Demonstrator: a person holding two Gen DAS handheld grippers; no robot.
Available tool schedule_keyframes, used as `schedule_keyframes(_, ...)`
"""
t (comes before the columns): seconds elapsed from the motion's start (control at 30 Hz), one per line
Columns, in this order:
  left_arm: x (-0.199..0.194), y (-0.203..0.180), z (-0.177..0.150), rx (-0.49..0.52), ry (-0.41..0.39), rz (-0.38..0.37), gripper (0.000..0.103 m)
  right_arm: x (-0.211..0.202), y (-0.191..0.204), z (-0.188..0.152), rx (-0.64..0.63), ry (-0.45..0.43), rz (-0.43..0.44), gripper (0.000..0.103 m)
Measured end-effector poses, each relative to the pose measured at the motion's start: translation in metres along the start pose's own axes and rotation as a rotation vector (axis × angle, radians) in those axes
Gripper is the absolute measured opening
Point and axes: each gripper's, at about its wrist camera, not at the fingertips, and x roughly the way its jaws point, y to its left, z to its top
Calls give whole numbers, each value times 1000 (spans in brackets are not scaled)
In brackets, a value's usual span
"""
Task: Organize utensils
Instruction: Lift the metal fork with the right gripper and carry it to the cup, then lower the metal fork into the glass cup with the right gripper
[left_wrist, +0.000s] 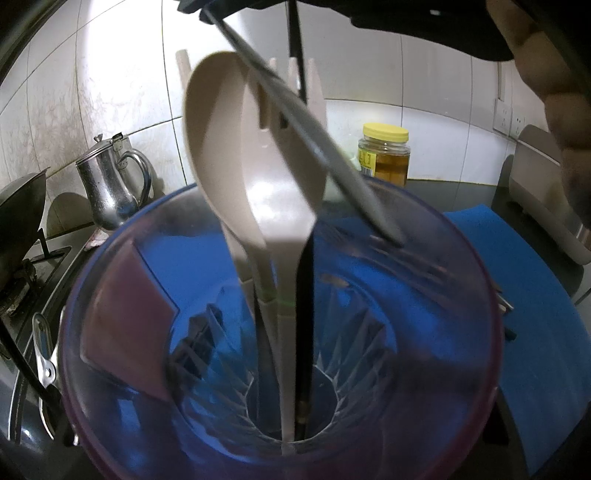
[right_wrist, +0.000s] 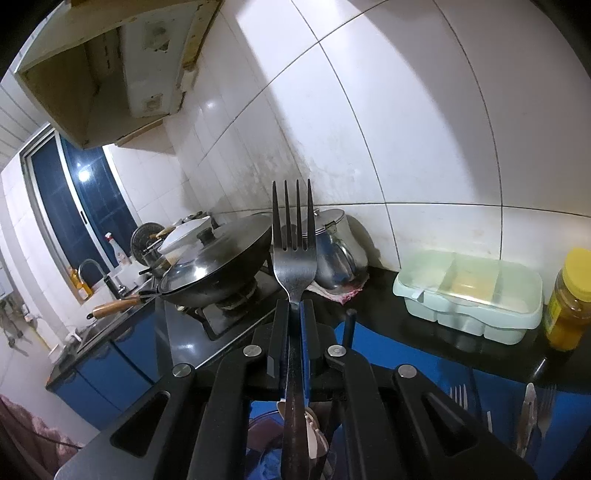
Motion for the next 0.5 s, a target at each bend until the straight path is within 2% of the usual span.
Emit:
schedule_keyframes(0.23, -1, -2, -1, 1, 0, 1, 84, 1, 1, 4, -16, -39, 14, 7)
schedule_keyframes(0.5, 0, -1, -1, 1, 3, -1, 84, -2, 1, -15, -63, 23, 9, 7)
